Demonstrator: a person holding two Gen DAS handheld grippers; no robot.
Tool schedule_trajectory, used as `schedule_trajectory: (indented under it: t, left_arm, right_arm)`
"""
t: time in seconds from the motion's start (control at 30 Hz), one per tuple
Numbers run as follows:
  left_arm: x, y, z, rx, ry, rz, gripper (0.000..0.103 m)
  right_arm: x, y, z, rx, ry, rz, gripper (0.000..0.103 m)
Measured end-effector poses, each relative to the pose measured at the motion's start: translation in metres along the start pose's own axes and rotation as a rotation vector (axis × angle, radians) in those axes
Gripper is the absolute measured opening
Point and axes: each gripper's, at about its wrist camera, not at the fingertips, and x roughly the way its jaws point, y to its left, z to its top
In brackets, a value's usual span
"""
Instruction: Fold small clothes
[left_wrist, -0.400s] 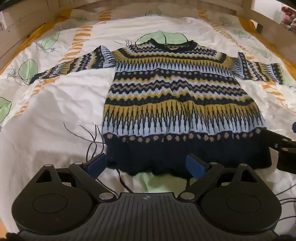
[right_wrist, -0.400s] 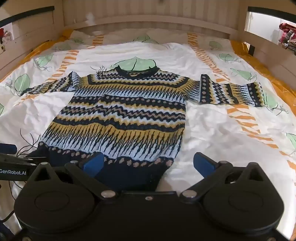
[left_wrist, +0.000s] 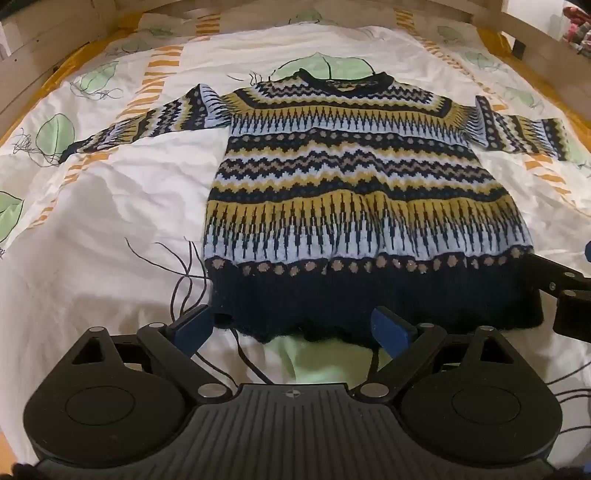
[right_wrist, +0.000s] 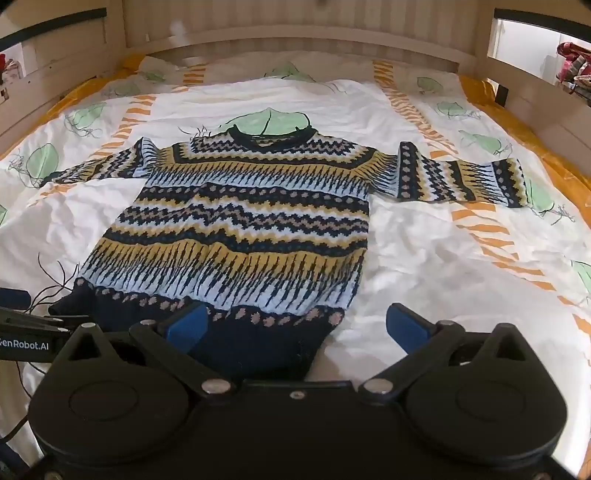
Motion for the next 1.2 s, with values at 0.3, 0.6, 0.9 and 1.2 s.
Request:
schedule_trajectory:
  t: [0.3,0.6,0.9,1.2]
  left_arm:
    - [0.0004,-0.0014,0.0006,0.004,0.005,0.001,0.093]
    - [0.0001,-0.0031,0.0020,0.001,0.001,0.006,0.093]
    - [-0.0028,-0.0039,0.0045,0.002,-0.011,0.004,0.093]
    - [-0.0065,-0.0075,0.0059,0.016,-0.013,-0.005,0.093]
  right_arm:
    - [0.0010,-0.0052,0.0032,0.017,0.021,0.005,0.102]
    - [0.0006,-0.0066,0.0038,0.021,0.021,0.009,0.102]
    - [-0.0004,-0.0071,0.0034,0.028,0.017,0.012,0.102]
    - [-0.0011,-0.0071,0.0032,0.029,0.017,0.009,0.102]
